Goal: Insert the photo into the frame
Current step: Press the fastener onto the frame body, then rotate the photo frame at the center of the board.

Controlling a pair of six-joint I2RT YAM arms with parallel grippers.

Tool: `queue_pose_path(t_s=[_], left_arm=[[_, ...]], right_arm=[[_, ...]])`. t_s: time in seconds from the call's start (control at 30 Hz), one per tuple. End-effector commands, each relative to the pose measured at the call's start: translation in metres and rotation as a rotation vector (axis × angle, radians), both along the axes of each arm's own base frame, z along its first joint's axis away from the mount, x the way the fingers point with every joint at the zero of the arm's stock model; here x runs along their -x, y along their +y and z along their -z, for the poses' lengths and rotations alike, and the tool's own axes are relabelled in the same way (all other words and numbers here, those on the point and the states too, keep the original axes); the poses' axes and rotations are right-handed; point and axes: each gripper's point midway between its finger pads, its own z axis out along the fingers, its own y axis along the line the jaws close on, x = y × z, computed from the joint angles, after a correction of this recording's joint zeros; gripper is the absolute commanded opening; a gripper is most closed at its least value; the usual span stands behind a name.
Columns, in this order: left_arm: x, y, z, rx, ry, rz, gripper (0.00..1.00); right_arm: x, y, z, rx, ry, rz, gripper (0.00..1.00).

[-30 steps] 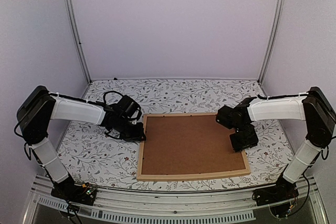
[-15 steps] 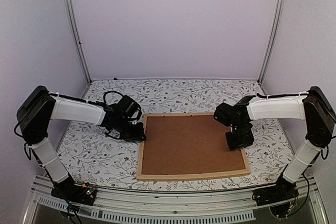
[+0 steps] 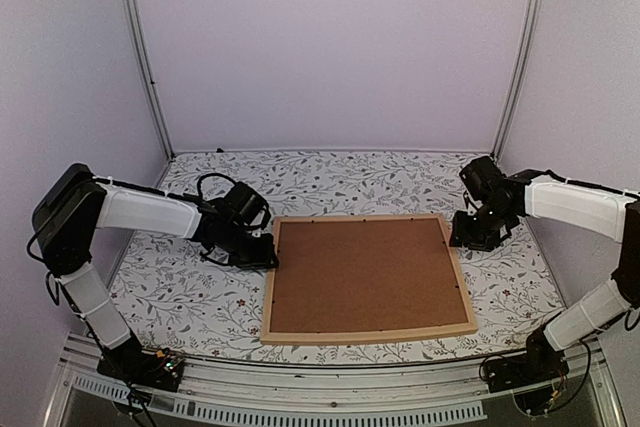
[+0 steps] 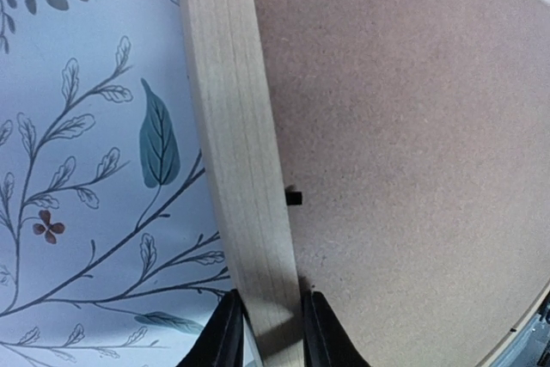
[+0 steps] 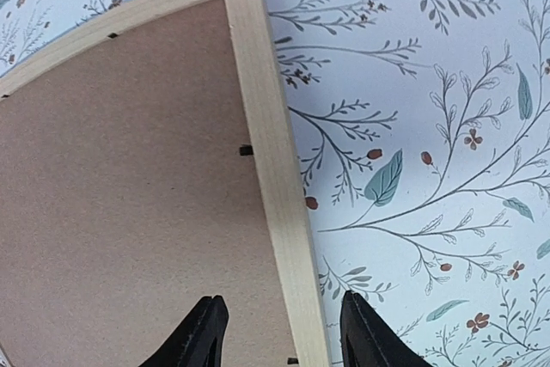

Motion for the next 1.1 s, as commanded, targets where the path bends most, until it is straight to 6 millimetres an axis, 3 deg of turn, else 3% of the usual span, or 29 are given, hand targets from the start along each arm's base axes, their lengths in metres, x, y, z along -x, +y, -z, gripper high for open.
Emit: queue_pose_path(t_s=[0.0,0.27,0.43,0.53,0.7,0.87,0.97,1.07], left_arm=[[0.015,0.003,0.019,-0.056,0.031,0.051,0.25],[0.015,0.004,0.015,-0.049,0.026,0.051,0.27],[0.018,0.006,0.017,-0.043,0.033,0.052,0.27],[0.026,0.007,0.02,-0.025,0.048,0.052,0.27],[0.044,0.006,0.022,0.01,0.063,0.073,0.27],[0.07,-0.016,0.016,0.038,0.022,0.233,0.32],[0.09,-0.029,0.004,0.017,-0.04,0.354,0.41],[0.098,-0.029,-0.01,-0.021,-0.071,0.401,0.54]], right_arm=[[-0.005,0.007,0.019,-0.118,0.021,-0.07,0.49],[-0.006,0.003,0.058,-0.162,0.08,-0.096,0.47],[-0.011,0.003,0.071,-0.154,0.097,-0.13,0.32],[-0.024,0.003,0.069,-0.129,0.075,-0.144,0.23],[-0.066,0.011,0.062,-0.102,0.011,-0.181,0.13],[-0.122,0.027,0.073,-0.081,-0.015,-0.24,0.13],[-0.155,0.035,0.081,-0.055,-0.029,-0.264,0.2],[-0.184,0.038,0.075,-0.031,-0.069,-0.264,0.33]])
